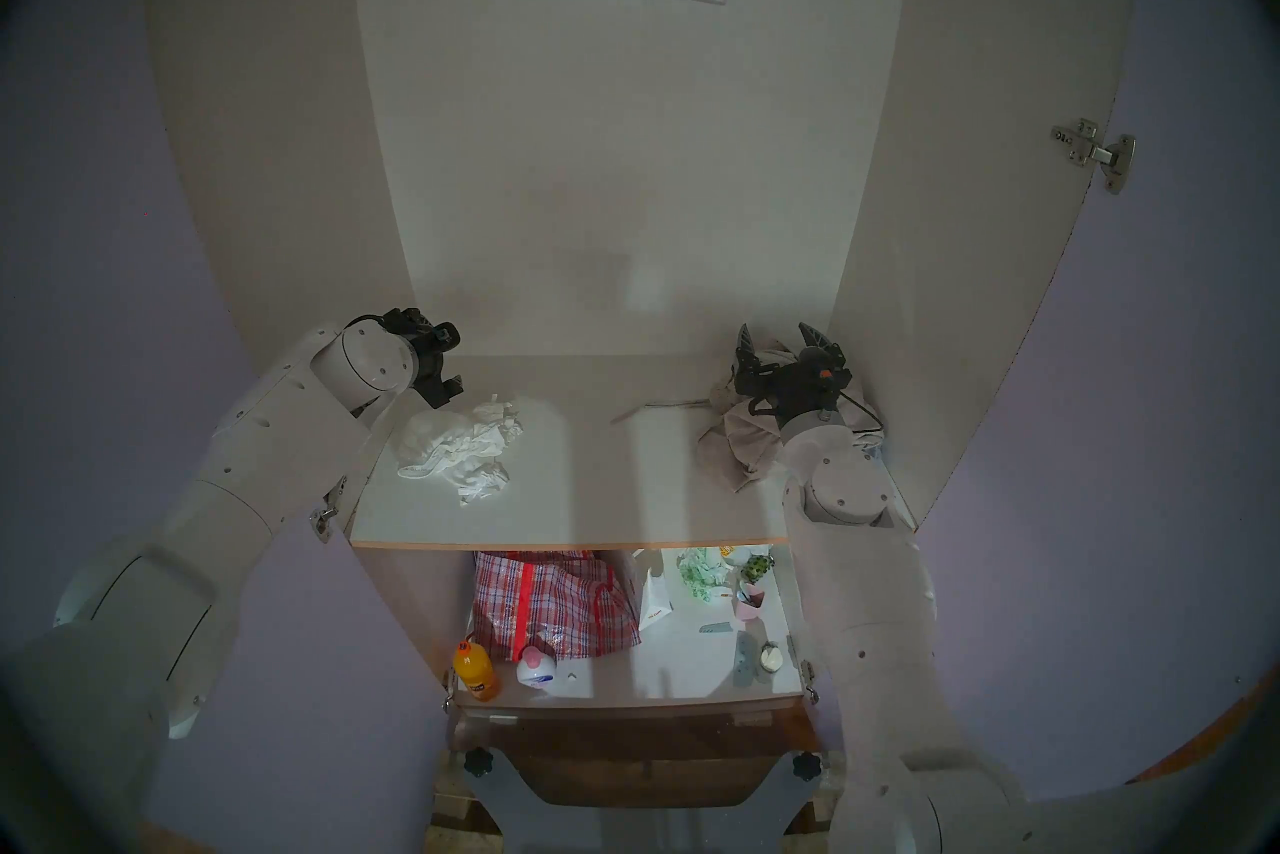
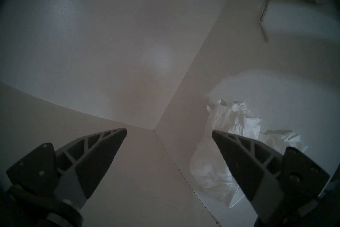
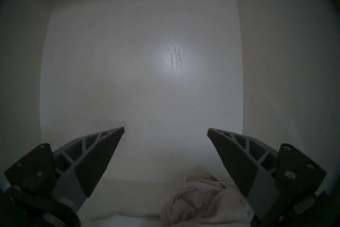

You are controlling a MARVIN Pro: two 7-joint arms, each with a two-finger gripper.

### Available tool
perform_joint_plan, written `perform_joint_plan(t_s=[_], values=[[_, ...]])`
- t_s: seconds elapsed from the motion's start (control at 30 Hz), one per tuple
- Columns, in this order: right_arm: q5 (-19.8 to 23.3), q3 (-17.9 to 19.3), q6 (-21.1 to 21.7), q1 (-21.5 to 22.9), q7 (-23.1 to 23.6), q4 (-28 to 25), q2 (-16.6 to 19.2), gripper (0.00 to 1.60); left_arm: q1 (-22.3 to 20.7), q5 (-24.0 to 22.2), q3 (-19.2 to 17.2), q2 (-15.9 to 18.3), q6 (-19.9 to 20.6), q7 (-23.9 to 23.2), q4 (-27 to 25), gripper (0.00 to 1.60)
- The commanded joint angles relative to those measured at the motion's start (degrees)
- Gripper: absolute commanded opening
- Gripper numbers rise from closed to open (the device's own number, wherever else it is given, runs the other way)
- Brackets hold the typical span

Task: Sort tops into two piles: light colors and dark colors

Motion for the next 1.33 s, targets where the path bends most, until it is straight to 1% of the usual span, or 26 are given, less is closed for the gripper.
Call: perform_joint_plan(t_s=[0.0,0.03,0.13,0.17,0.27,0.33,0.4,0.53,1.3], values=[[-0.12,-0.68,3.73,-0.13,-0.41,-1.59,0.08,1.6,-1.91,-0.11,-0.68,0.1,0.02,-0.11,-1.33,1.6],[-0.95,-0.8,2.99,0.43,-1.42,-0.68,-0.26,1.6,-1.91,-0.1,-0.68,0.1,0.02,-0.11,-1.33,1.6],[-1.5,-1.35,3.32,2.9,-2.08,3.05,-0.12,1.6,-1.91,-0.1,-0.68,0.08,-0.03,-0.06,-1.28,1.6],[-1.06,-1.21,3.46,3.9,-1.96,4.46,-0.26,1.6,-1.91,-0.09,-0.68,0.08,-0.04,-0.05,-1.27,1.6],[-0.24,-0.85,1.49,6.1,-1.73,8.06,-0.37,1.6,-1.9,-0.09,-0.68,0.07,-0.06,-0.03,-1.25,1.6],[-0.04,-0.52,0.72,7.23,-1.85,9.49,-0.46,1.6,-1.9,-0.09,-0.68,0.07,-0.07,-0.02,-1.24,1.6],[-0.7,-0.58,0.02,7.52,-2.44,9.53,-0.28,1.6,-1.91,-0.09,-0.68,0.07,-0.06,-0.03,-1.25,1.6],[-0.71,-0.69,-0.58,7.3,-2.73,9.36,-0.29,1.6,-1.91,-0.1,-0.68,0.09,-0.03,-0.07,-1.28,1.6],[-0.6,-0.93,-1.09,7.16,-3.1,9.35,-0.17,1.6,-1.91,-0.11,-0.68,0.09,-0.01,-0.09,-1.3,1.6]])
